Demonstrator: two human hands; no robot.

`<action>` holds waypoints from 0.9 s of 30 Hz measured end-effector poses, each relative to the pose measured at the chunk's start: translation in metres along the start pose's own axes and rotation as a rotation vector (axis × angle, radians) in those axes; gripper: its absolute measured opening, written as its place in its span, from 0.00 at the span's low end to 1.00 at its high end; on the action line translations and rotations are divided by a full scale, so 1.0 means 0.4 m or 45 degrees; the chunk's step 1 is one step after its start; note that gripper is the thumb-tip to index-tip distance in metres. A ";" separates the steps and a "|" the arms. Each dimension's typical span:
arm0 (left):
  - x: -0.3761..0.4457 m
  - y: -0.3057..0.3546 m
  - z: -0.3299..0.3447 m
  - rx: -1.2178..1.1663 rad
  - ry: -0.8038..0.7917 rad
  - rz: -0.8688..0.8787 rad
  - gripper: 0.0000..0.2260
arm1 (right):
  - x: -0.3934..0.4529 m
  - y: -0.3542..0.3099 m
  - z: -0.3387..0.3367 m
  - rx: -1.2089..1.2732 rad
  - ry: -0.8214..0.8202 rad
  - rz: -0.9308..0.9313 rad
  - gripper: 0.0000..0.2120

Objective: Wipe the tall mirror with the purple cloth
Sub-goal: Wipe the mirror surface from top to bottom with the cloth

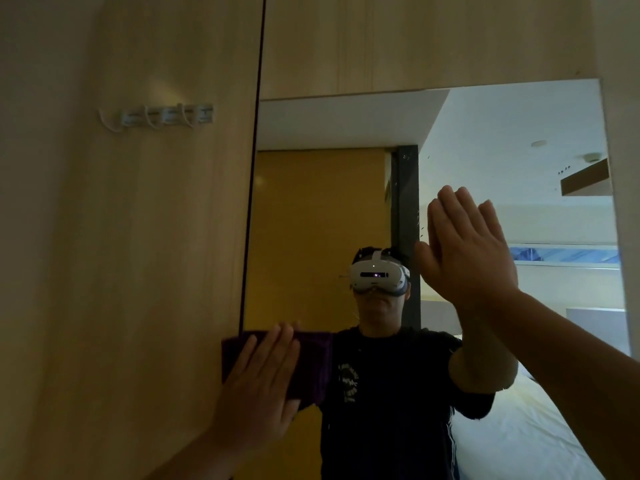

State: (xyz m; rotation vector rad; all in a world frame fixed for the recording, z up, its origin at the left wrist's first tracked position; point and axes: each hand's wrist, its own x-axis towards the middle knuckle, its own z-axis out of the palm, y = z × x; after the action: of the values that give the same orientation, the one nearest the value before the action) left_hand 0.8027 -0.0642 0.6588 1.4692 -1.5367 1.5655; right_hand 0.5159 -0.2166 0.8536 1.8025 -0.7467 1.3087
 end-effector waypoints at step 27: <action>0.653 0.088 -0.085 0.040 0.121 0.040 0.29 | 0.008 0.121 -0.035 0.061 0.010 0.107 0.31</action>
State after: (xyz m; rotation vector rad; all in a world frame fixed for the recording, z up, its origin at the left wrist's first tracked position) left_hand 0.6826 -0.1257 0.8877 1.3731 -1.4944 1.6600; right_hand 0.4708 -0.2305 0.8709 1.8199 -0.8007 1.3984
